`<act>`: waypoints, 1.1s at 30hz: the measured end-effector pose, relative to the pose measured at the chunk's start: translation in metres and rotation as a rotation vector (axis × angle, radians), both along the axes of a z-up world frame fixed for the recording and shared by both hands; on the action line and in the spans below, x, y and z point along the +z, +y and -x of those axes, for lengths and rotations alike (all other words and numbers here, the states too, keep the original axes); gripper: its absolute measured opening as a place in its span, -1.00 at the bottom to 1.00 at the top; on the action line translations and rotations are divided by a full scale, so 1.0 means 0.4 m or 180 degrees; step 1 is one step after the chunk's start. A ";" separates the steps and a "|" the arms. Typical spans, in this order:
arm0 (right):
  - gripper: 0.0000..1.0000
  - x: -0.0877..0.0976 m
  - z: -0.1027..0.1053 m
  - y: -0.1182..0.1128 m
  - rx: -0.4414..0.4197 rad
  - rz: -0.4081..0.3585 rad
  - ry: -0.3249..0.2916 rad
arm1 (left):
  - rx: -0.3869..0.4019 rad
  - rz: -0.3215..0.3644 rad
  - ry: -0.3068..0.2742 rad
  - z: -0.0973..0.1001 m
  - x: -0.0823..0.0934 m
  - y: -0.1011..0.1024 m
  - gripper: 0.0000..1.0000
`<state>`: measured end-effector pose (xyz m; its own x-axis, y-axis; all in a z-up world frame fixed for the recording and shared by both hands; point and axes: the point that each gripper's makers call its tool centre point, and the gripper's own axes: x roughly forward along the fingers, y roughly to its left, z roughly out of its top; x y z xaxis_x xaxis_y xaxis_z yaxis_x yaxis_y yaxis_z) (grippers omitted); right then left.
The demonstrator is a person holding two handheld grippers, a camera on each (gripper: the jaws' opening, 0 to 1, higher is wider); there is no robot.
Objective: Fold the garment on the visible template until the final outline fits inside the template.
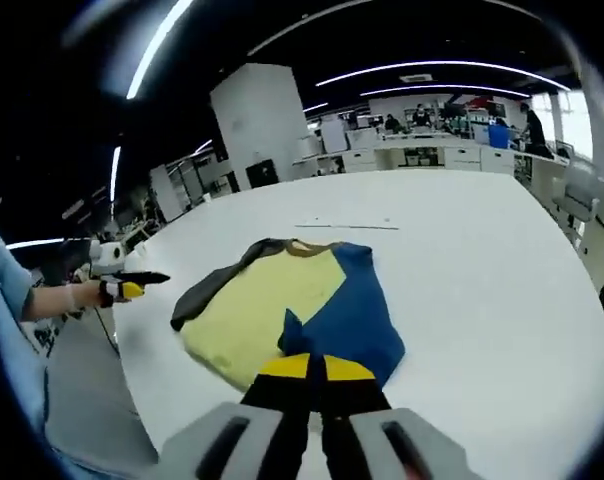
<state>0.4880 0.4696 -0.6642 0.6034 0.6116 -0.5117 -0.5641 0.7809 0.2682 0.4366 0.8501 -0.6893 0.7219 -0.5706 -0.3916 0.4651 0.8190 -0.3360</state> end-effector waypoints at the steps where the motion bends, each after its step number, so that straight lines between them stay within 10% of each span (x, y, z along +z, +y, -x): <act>1: -1.00 0.000 -0.010 -0.012 -0.0087 -0.0040 0.0024 | -0.0001 0.0002 0.0002 -0.001 0.000 -0.002 0.58; 33: -1.00 -0.156 -0.202 -0.453 -0.1388 0.0913 0.0892 | 0.0119 0.0005 0.0075 -0.008 -0.001 0.005 0.54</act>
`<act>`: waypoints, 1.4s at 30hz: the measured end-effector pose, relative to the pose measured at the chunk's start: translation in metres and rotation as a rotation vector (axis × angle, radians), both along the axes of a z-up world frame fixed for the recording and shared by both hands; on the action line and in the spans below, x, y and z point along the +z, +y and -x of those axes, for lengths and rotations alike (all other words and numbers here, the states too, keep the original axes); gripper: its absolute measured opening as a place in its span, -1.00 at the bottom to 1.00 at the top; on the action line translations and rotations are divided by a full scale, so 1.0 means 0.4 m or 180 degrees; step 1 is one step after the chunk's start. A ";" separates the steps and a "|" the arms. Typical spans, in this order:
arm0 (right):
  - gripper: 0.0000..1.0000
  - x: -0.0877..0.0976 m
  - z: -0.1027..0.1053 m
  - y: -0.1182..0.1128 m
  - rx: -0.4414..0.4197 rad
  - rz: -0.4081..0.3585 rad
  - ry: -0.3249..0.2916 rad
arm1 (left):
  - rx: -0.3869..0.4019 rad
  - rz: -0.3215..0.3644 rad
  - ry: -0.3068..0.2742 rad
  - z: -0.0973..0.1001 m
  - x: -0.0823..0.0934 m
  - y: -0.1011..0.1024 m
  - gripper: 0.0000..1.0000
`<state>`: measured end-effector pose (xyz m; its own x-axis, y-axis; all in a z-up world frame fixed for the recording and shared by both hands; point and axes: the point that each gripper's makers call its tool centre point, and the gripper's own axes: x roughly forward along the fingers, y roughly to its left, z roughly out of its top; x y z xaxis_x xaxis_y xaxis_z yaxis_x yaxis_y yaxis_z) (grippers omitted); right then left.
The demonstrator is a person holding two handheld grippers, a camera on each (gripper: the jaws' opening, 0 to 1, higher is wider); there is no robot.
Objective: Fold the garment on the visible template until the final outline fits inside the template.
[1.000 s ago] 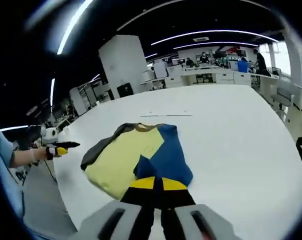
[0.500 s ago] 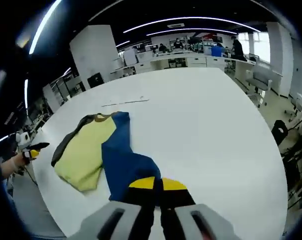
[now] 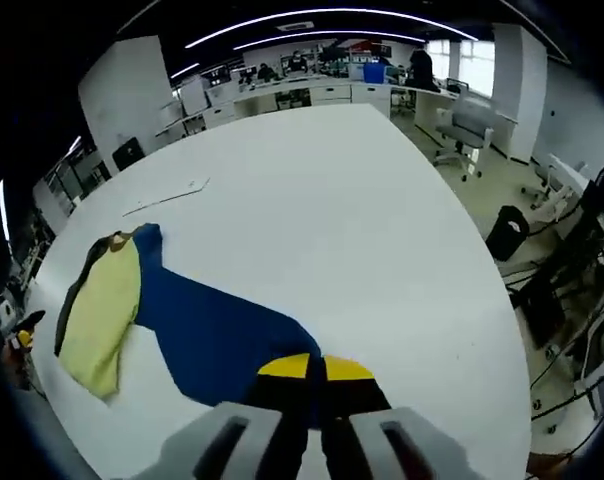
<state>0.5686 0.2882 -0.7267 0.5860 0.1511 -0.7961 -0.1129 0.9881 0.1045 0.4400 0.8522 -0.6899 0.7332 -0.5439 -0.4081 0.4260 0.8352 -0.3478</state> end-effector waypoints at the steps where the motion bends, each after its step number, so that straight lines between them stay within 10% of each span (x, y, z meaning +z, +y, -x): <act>1: -1.00 0.003 -0.013 -0.008 -0.0035 -0.0010 -0.0026 | 0.0003 -0.0003 0.0004 0.000 -0.001 0.001 0.54; 13: -1.00 -0.013 -0.103 -0.113 -0.0314 0.0231 0.0036 | 0.0054 -0.0009 0.0054 -0.009 -0.005 0.005 0.53; 35: -1.00 -0.057 -0.080 -0.115 -0.0131 0.0583 0.0128 | 0.0094 0.0010 0.0137 -0.018 -0.028 0.002 0.52; 42: -0.31 -0.053 -0.098 -0.128 -0.0047 0.0494 -0.0076 | 0.0092 0.0054 0.0143 -0.013 -0.033 -0.007 0.53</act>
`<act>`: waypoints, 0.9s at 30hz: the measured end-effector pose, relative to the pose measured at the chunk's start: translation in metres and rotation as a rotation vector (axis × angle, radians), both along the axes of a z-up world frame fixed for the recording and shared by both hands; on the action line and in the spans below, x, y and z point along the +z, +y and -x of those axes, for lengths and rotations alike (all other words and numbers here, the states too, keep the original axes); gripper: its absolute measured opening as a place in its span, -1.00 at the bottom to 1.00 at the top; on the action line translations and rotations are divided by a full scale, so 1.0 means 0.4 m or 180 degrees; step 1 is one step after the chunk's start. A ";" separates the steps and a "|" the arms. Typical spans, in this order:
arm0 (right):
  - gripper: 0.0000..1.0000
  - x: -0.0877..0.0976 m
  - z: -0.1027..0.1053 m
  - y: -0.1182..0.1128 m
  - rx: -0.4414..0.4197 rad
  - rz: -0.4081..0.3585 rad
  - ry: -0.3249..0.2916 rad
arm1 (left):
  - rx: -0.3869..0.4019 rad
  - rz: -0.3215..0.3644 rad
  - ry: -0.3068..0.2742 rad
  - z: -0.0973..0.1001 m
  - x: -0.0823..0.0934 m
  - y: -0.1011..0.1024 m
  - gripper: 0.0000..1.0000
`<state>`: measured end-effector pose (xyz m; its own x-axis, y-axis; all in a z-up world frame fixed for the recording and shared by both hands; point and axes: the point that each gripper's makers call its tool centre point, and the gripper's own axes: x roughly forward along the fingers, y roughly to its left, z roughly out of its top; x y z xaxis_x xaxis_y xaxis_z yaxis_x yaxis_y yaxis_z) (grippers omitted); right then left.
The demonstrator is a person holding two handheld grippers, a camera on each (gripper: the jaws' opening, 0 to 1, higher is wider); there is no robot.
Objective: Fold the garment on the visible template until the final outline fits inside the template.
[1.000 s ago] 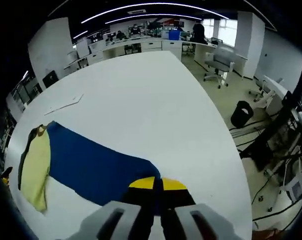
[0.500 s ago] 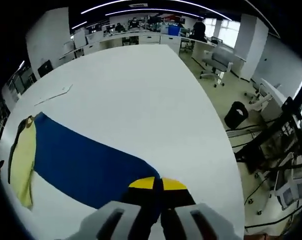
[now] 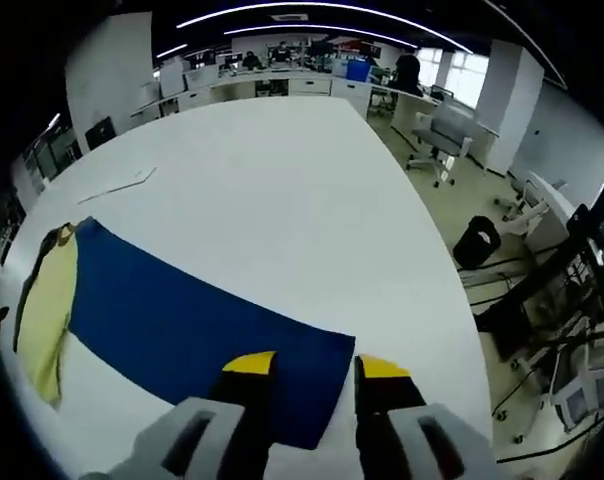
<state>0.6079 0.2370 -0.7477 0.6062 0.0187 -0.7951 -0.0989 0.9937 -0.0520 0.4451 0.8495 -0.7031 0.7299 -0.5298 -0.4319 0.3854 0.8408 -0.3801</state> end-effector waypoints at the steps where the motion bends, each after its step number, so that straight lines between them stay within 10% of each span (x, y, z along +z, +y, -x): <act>1: -0.19 -0.001 0.004 0.001 -0.0002 -0.0027 -0.0002 | -0.0009 0.0003 -0.0004 0.001 0.000 -0.003 0.53; 15: 0.91 0.020 0.021 0.079 0.0429 -0.0340 -0.0206 | -0.0036 0.0066 -0.0060 -0.005 0.013 -0.011 0.52; 27: 0.95 0.089 0.056 0.186 0.0671 -0.0578 -0.0418 | -0.0076 0.0094 -0.0104 -0.004 0.020 -0.016 0.51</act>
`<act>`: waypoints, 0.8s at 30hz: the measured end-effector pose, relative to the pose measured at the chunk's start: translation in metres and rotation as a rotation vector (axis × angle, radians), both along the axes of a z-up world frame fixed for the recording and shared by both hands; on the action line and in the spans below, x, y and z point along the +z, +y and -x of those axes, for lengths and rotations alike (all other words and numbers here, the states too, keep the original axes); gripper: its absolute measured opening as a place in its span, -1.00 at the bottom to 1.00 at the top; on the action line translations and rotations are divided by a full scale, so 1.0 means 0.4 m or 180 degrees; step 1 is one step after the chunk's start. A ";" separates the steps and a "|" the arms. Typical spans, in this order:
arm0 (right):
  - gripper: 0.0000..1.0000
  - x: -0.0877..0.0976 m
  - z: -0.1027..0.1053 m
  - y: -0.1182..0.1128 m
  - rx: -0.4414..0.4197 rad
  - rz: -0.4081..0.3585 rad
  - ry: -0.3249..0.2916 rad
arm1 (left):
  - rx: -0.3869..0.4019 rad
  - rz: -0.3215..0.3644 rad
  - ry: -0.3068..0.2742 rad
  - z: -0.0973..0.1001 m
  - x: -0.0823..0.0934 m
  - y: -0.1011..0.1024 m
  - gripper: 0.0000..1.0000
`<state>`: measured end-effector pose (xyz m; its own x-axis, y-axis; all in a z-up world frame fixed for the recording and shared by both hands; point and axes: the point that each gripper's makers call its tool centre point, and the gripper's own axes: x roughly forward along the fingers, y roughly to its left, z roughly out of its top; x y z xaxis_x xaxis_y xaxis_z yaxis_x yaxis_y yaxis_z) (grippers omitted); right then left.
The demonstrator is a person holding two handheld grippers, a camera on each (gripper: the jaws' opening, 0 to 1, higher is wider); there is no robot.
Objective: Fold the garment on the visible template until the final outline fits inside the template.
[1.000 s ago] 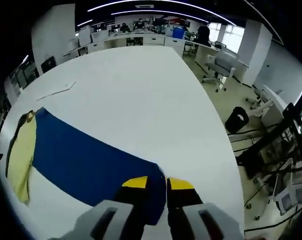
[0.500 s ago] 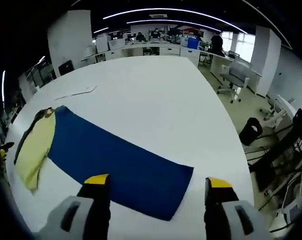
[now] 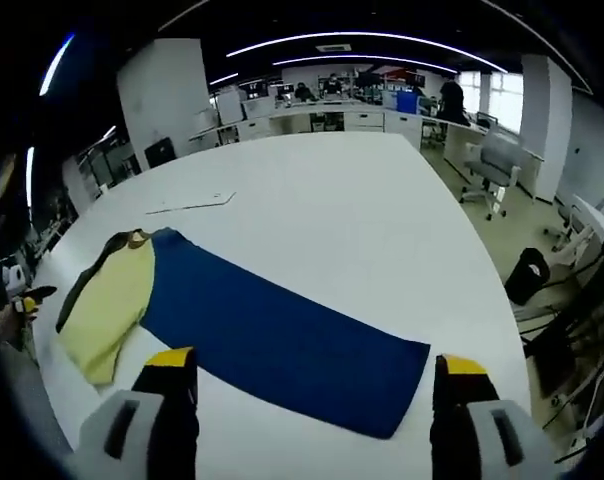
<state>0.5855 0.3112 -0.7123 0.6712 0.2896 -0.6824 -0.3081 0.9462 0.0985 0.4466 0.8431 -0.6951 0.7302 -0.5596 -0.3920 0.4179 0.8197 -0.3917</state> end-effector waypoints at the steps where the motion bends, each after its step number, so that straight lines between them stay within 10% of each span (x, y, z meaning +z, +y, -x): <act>1: 0.93 0.005 0.004 0.012 0.0022 -0.0027 -0.0009 | 0.0001 0.0004 0.0003 0.001 -0.001 0.001 0.50; 24: 0.70 0.061 0.159 0.284 0.0891 -0.0420 -0.0119 | 0.0007 -0.0026 0.0191 0.033 -0.047 0.040 0.28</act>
